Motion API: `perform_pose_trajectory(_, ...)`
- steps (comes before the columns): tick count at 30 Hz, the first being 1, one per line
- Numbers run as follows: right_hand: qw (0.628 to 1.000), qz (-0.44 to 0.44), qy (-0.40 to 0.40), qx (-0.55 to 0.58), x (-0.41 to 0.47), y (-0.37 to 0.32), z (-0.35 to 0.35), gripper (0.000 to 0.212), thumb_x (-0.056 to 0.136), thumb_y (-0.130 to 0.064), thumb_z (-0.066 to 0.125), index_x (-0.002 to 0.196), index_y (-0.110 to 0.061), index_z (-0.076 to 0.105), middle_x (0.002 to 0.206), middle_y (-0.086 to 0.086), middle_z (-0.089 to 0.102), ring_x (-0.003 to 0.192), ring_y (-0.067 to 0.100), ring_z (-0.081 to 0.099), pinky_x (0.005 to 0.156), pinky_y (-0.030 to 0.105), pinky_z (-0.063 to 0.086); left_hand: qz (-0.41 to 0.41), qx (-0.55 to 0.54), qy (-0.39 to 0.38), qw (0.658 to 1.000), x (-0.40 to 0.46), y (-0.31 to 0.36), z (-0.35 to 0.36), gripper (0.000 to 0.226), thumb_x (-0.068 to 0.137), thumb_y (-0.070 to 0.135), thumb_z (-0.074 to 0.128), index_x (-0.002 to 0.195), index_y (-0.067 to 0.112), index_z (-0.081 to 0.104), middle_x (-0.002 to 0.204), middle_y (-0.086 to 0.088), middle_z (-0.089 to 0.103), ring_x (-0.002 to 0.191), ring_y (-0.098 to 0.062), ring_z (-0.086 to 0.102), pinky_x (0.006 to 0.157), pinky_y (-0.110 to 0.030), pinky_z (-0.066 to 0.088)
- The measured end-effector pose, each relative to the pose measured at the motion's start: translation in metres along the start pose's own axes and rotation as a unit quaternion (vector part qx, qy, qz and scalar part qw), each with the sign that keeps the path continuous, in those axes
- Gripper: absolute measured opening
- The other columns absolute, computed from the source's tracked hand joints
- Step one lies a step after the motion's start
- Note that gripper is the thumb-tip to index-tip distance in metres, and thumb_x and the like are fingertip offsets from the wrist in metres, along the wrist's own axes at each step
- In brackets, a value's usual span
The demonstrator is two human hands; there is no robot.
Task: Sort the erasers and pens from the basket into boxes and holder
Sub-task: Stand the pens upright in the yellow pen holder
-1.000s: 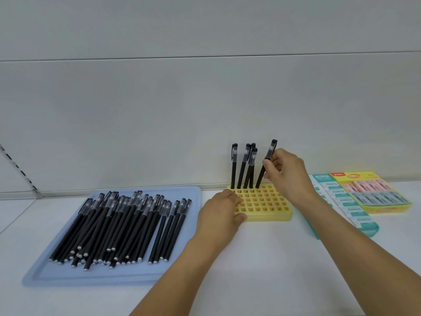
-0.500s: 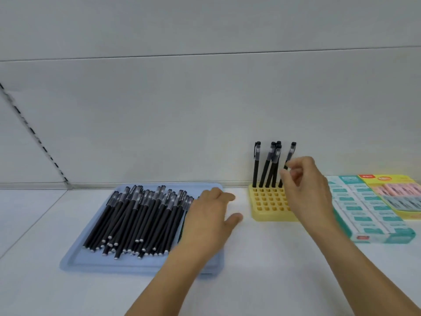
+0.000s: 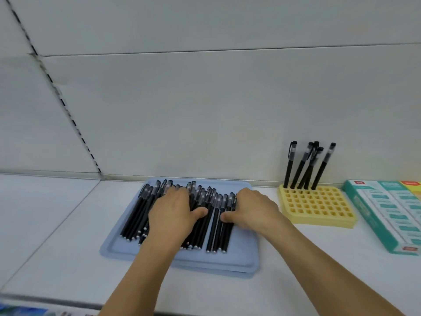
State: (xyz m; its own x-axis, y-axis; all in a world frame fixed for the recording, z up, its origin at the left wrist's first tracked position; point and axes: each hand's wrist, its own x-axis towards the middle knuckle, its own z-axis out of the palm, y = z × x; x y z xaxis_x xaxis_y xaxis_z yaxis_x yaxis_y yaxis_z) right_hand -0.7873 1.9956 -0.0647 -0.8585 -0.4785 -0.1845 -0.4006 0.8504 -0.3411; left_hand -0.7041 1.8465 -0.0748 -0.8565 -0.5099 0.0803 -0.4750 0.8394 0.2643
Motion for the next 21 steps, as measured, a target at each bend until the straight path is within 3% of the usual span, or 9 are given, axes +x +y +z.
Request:
perform_pose_trajectory(2,0.998,0.022,-0.018,0.061,0.008,0.000,0.004,0.040,0.077,-0.044,0.075,0.067,-0.018,0.046,0.066,-0.001,0.055,0.061,0.019,0.053,0.054,0.026,0.038,-0.002,-0.019,-0.018,1.000,0.004,0.002,-0.003,0.050,0.078,0.056,0.070,0.106,0.016,0.059,0.096,0.002,0.062,0.089,-0.019,0.060,0.079,-0.036,0.052)
perform_pose_trajectory(7,0.987,0.052,-0.034,0.148,0.015,0.001,0.010,0.030,0.076,-0.030,0.074,0.065,-0.014,0.051,0.058,0.003,0.057,0.054,0.022,0.053,0.061,0.027,0.047,-0.039,-0.129,-0.087,0.987,0.016,0.000,-0.011,0.038,0.075,0.038,0.079,0.084,0.006,0.063,0.079,-0.006,0.069,0.068,-0.022,0.066,0.071,-0.033,0.057)
perform_pose_trajectory(13,0.978,0.058,-0.036,0.199,0.012,0.005,0.008,0.027,0.077,-0.021,0.064,0.057,-0.013,0.049,0.031,-0.005,0.045,0.034,0.014,0.042,0.049,0.021,0.039,-0.057,-0.262,-0.105,0.957,0.017,-0.005,-0.012,0.008,0.093,0.024,0.063,0.096,0.018,0.068,0.089,-0.004,0.070,0.076,-0.019,0.067,0.075,-0.037,0.058)
perform_pose_trajectory(15,0.982,0.054,-0.011,0.181,0.010,0.008,0.007,0.029,0.078,-0.023,0.064,0.055,-0.013,0.048,0.031,-0.005,0.046,0.039,0.014,0.045,0.053,0.023,0.040,-0.050,-0.308,-0.082,0.946,0.018,-0.004,-0.010,0.013,0.096,0.024,0.058,0.098,0.020,0.069,0.088,-0.005,0.071,0.080,-0.023,0.067,0.083,-0.040,0.055)
perform_pose_trajectory(19,0.998,0.001,0.033,0.049,0.004,0.007,0.005,0.038,0.083,-0.041,0.065,0.063,-0.017,0.044,0.056,-0.004,0.053,0.055,0.017,0.048,0.050,0.025,0.034,-0.050,-0.394,-0.040,0.917,0.012,0.004,-0.005,0.019,0.099,0.023,0.050,0.090,0.019,0.067,0.074,-0.009,0.052,0.067,-0.020,0.047,0.067,-0.033,0.041)
perform_pose_trajectory(21,0.999,-0.018,0.034,0.010,0.005,0.005,0.004,0.037,0.085,-0.034,0.066,0.064,-0.017,0.040,0.062,-0.003,0.049,0.057,0.018,0.046,0.048,0.026,0.029,-0.056,-0.441,-0.011,0.896,0.007,0.010,-0.005,0.020,0.100,0.020,0.047,0.096,0.015,0.066,0.075,-0.008,0.053,0.067,-0.019,0.048,0.065,-0.032,0.044)
